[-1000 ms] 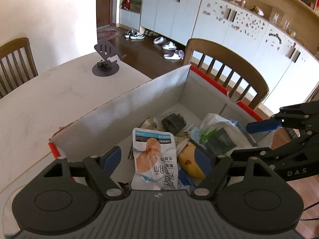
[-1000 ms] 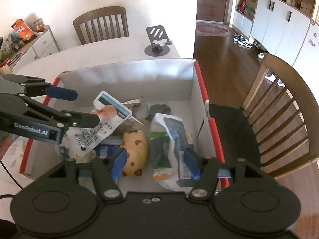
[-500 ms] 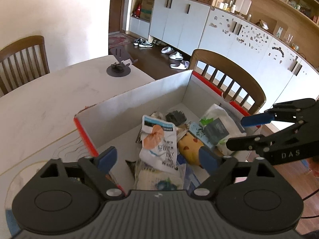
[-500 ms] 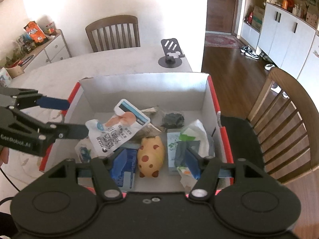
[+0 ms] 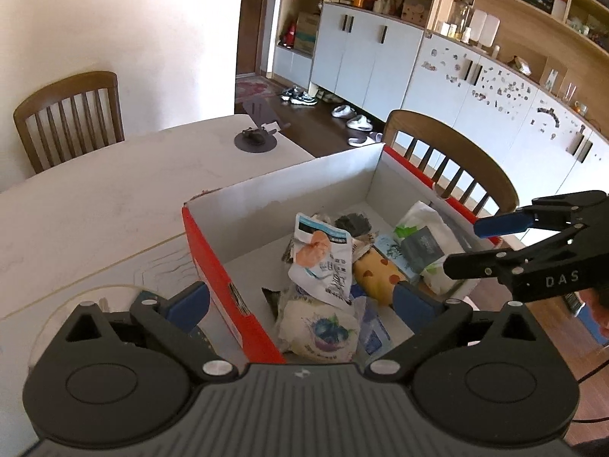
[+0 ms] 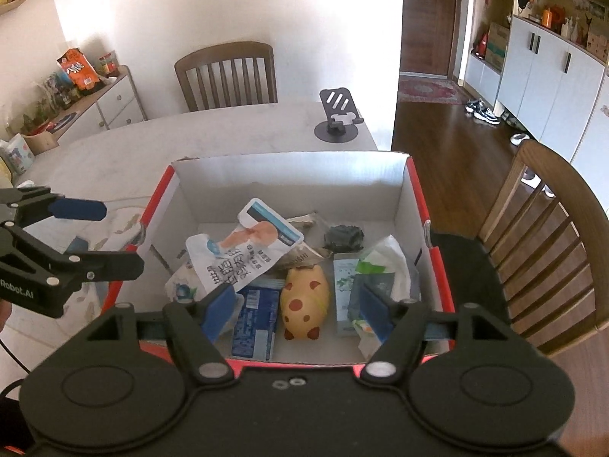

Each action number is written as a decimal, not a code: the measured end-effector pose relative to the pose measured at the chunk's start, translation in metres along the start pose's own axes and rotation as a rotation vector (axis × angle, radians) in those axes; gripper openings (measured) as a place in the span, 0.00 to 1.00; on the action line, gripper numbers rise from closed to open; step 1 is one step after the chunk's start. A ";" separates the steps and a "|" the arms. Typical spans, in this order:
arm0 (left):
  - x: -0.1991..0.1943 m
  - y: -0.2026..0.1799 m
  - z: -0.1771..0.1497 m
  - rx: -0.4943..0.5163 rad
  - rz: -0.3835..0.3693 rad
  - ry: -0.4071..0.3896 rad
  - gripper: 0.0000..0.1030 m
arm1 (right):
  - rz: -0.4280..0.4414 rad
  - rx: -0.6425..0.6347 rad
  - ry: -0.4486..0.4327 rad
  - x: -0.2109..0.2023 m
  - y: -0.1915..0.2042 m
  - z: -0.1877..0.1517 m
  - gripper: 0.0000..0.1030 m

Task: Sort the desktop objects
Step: 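Withdraw both tools upward from the filled red box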

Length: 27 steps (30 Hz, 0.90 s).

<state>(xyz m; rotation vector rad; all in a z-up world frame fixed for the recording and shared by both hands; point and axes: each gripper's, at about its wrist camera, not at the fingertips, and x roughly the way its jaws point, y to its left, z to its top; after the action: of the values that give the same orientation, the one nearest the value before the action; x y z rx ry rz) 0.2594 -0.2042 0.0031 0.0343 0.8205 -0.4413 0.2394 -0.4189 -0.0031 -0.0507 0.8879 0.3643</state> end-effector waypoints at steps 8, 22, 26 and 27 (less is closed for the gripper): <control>-0.015 0.003 -0.017 -0.035 0.006 0.017 1.00 | 0.005 -0.006 -0.017 -0.011 0.009 -0.005 0.71; -0.029 0.007 -0.040 -0.063 0.049 0.047 1.00 | 0.012 0.040 -0.055 -0.040 0.025 -0.023 0.73; -0.032 0.006 -0.044 -0.065 0.043 0.048 1.00 | 0.008 0.047 -0.065 -0.046 0.026 -0.028 0.73; -0.033 0.005 -0.045 -0.064 0.043 0.046 1.00 | 0.009 0.049 -0.065 -0.047 0.026 -0.029 0.73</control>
<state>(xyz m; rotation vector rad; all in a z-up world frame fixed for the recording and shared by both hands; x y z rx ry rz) 0.2101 -0.1788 -0.0042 0.0028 0.8774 -0.3741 0.1822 -0.4132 0.0174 0.0099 0.8325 0.3511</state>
